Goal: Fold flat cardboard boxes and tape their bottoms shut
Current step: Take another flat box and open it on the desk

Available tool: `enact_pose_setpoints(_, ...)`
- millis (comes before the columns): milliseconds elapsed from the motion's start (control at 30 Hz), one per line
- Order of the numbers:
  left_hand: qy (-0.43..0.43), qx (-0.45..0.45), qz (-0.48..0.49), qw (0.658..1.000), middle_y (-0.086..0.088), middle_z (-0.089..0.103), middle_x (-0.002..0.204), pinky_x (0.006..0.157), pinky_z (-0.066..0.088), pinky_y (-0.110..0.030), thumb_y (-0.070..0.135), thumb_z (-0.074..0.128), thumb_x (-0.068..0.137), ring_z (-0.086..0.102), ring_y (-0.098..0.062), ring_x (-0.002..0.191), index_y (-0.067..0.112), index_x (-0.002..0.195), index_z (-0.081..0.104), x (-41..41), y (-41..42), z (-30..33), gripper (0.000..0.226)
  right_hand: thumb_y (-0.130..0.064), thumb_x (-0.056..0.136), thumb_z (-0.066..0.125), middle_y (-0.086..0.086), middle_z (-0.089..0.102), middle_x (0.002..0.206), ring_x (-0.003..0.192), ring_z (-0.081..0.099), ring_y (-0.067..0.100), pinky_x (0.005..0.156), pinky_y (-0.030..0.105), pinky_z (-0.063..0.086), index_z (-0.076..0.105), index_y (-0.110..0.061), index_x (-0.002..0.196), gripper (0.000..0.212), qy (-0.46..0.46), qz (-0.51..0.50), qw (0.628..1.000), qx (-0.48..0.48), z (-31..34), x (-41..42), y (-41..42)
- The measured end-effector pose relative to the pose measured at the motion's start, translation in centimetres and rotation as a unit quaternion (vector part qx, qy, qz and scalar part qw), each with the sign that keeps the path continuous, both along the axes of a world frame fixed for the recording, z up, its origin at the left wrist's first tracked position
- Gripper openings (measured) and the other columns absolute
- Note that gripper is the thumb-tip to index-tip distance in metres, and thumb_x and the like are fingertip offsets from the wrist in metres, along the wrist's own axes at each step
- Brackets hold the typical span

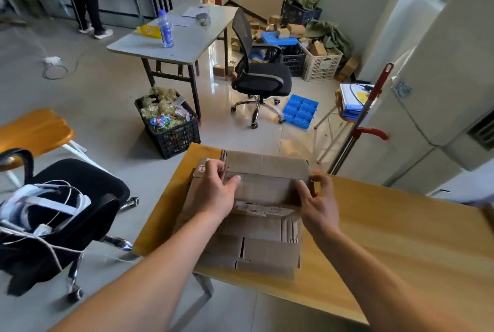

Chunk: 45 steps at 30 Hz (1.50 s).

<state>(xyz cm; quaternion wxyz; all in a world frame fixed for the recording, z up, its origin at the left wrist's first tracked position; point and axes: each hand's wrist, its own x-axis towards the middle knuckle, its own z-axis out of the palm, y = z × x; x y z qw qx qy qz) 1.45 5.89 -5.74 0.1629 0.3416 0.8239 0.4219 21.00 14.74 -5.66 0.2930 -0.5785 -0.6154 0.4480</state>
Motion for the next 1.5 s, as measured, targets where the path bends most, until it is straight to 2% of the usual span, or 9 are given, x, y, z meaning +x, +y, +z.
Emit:
enact_pose_setpoints(100,-0.015,0.032,-0.024,0.999,0.006,0.059,0.117,0.078,0.050,-0.035,0.031,0.063,0.091,0.058,-0.020,0.100,0.029,0.133,0.042,3.4,2.4,2.2,0.046,-0.053,0.093,0.054,0.003,0.061,0.117,0.108,0.059,0.023,0.095,0.052,0.050,0.049,-0.029,0.121,0.038,0.038,-0.074,0.996,0.034,1.4,3.2,0.9)
enact_pose_setpoints(267,0.040,0.019,-0.105,0.993,-0.005,0.055,0.111,0.063,0.034,-0.031,0.032,0.053,0.093,0.051,-0.021,0.086,0.021,0.129,0.045,14.7,8.3,6.5,0.039,-0.069,0.082,0.042,0.003,0.067,0.104,0.100,0.063,0.025,0.085,0.056,0.054,0.063,-0.026,0.107,0.054,0.085,-0.191,0.975,0.072,7.3,14.7,2.9)
enact_pose_setpoints(400,0.005,0.065,-0.219,0.973,-0.009,0.057,0.117,0.071,0.037,-0.034,0.027,0.056,0.091,0.057,-0.030,0.098,0.023,0.136,0.031,27.6,11.2,8.8,0.052,-0.071,0.086,0.043,0.001,0.066,0.095,0.091,0.063,0.023,0.083,0.057,0.054,0.058,-0.031,0.091,0.044,0.063,-0.286,0.949,0.119,10.5,27.9,2.5)
enact_pose_setpoints(533,0.039,0.122,-0.359,0.924,-0.001,0.048,0.145,0.090,0.042,-0.033,0.024,0.062,0.088,0.053,-0.026,0.120,0.033,0.148,0.027,42.1,12.6,10.9,0.070,-0.059,0.095,0.045,0.004,0.062,0.086,0.085,0.062,0.026,0.080,0.060,0.052,0.058,-0.020,0.086,0.042,0.061,-0.400,0.904,0.137,11.6,43.2,-0.1)
enact_pose_setpoints(700,0.067,0.137,-0.513,0.844,0.000,0.063,0.120,0.081,0.037,-0.024,0.038,0.062,0.091,0.053,-0.009,0.098,0.026,0.126,0.060,60.5,12.2,11.3,0.037,-0.079,0.086,0.028,-0.003,0.058,0.094,0.091,0.058,0.020,0.087,0.057,0.051,0.054,-0.029,0.087,0.056,0.045,-0.503,0.852,0.139,12.1,60.0,-6.8)
enact_pose_setpoints(900,0.093,0.133,-0.601,0.783,-0.001,0.067,0.104,0.073,0.041,-0.027,0.045,0.061,0.091,0.061,-0.020,0.093,0.026,0.115,0.065,77.7,9.1,8.8,0.030,-0.075,0.086,0.037,0.006,0.060,0.087,0.088,0.060,0.031,0.082,0.058,0.053,0.058,-0.017,0.085,0.062,0.025,-0.619,0.784,0.048,9.7,75.4,-13.8)
enact_pose_setpoints(1100,0.120,0.082,-0.697,0.702,0.005,0.056,0.095,0.074,0.037,-0.029,0.029,0.060,0.095,0.055,-0.021,0.098,0.019,0.114,0.064,87.5,7.4,2.6,0.022,-0.061,0.090,0.047,0.004,0.063,0.083,0.078,0.063,0.030,0.071,0.053,0.056,0.055,-0.019,0.083,0.043,-0.004,-0.696,0.717,-0.044,1.7,81.6,-18.7)
enact_pose_setpoints(1300,0.133,-0.015,-0.750,0.648,-0.012,0.033,0.150,0.093,0.038,-0.034,0.026,0.054,0.097,0.034,-0.022,0.137,0.013,0.123,0.053,92.6,9.2,-3.5,0.028,-0.057,0.091,0.038,0.000,0.057,0.082,0.070,0.051,0.015,0.056,0.035,0.034,0.042,-0.022,0.086,0.036,-0.012,-0.708,0.690,-0.150,-4.8,82.7,-18.4)
enact_pose_setpoints(1500,0.125,0.020,-0.779,0.614,-0.012,0.049,0.131,0.078,0.044,-0.040,0.023,0.055,0.096,0.050,-0.031,0.118,0.008,0.105,0.053,98.2,13.4,-4.2,0.018,-0.059,0.095,0.036,0.001,0.056,0.089,0.085,0.053,0.029,0.071,0.037,0.036,0.043,-0.018,0.102,0.042,-0.021,-0.747,0.648,-0.150,-5.6,86.8,-13.9)
